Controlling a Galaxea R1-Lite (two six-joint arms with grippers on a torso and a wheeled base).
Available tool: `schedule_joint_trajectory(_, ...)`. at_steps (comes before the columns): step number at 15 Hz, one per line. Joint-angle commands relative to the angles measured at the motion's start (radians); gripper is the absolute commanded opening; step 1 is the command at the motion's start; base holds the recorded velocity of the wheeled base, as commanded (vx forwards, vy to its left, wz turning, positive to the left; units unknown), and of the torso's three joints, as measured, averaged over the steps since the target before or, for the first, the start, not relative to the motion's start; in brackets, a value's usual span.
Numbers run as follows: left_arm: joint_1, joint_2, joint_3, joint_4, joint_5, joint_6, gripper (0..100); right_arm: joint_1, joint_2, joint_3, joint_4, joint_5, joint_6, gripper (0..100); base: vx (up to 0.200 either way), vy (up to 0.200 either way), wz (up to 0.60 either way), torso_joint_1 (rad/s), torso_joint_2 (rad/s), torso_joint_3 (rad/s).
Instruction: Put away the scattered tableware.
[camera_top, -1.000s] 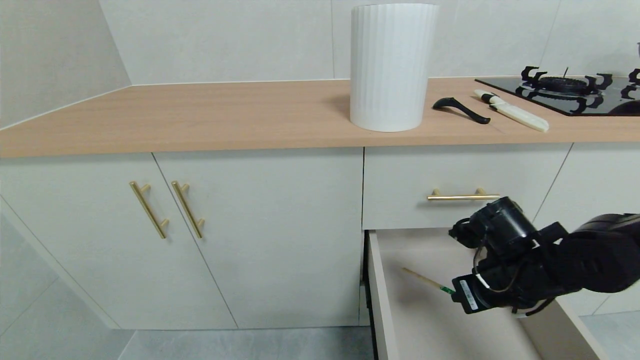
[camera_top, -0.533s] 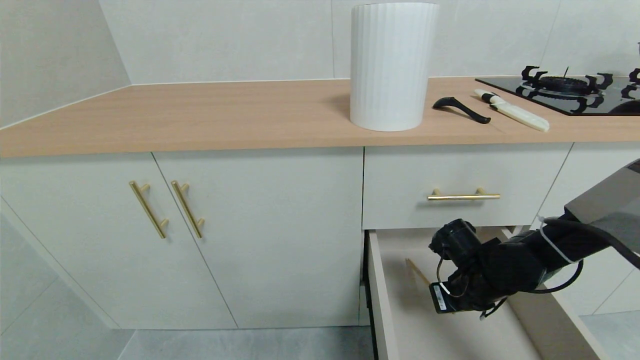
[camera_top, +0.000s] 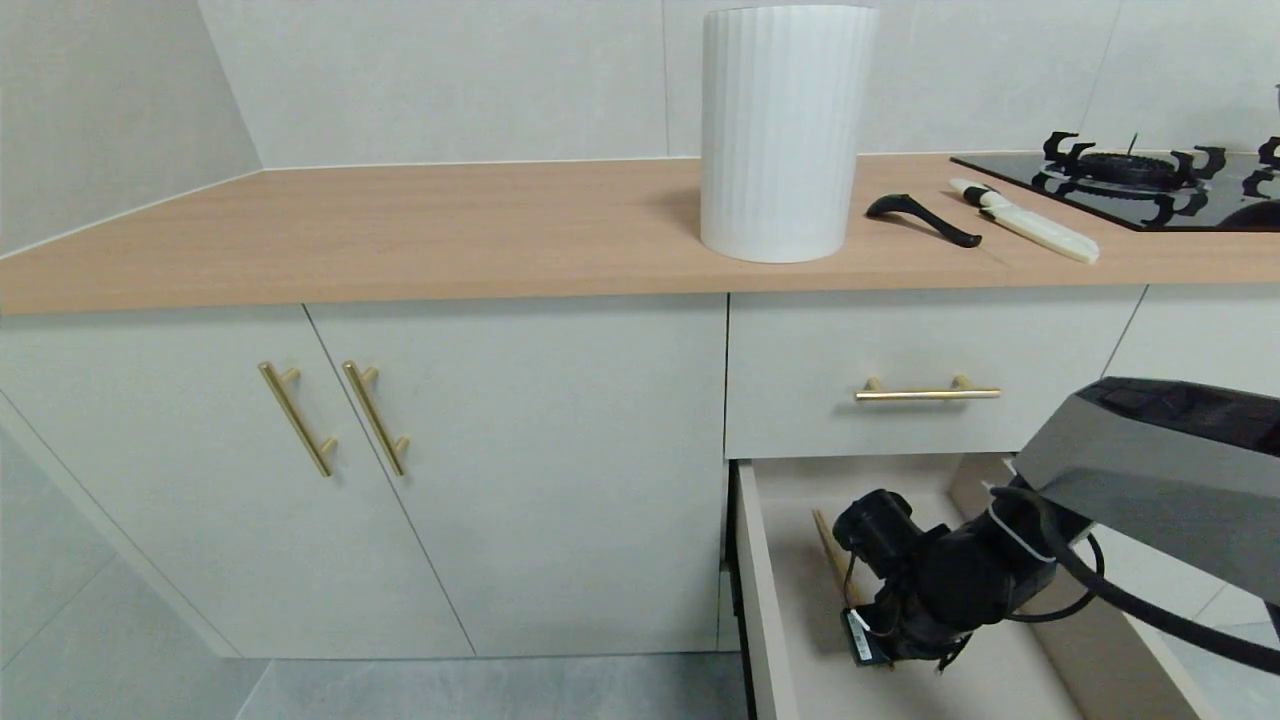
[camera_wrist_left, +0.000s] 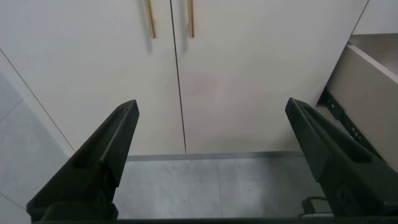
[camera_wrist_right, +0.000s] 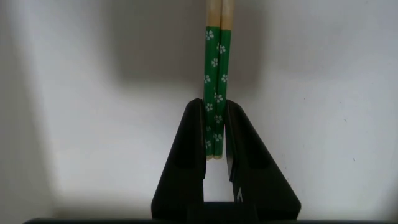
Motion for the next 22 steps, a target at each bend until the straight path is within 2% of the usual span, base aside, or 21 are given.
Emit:
schedule_joint_trajectory(1, 0.0, 0.002, 0.0, 0.0, 0.0, 0.0, 100, 0.004, 0.063, 0.001, -0.015, -0.016, 0.001, 0, 0.0, 0.0, 0.0, 0.0, 0.0, 0.0)
schedule_joint_trajectory(10, 0.0, 0.002, 0.0, 0.0, 0.0, 0.0, 100, 0.004, 0.06, 0.001, -0.03, -0.019, 0.003, 0, 0.0, 0.0, 0.0, 0.0, 0.0, 0.0)
schedule_joint_trajectory(11, 0.0, 0.002, 0.0, 0.0, 0.0, 0.0, 100, 0.004, 0.06, 0.001, -0.03, -0.017, 0.003, 100, 0.0, 0.0, 0.0, 0.0, 0.0, 0.0)
schedule_joint_trajectory(18, 0.0, 0.002, 0.0, 0.0, 0.0, 0.0, 100, 0.009, 0.007, 0.021, -0.027, -0.019, 0.003, 100, 0.0, 0.0, 0.0, 0.0, 0.0, 0.0)
schedule_joint_trajectory(22, 0.0, 0.002, 0.0, 0.0, 0.0, 0.0, 100, 0.009, -0.329, 0.085, -0.02, -0.013, -0.005, 100, 0.0, 0.0, 0.0, 0.0, 0.0, 0.0)
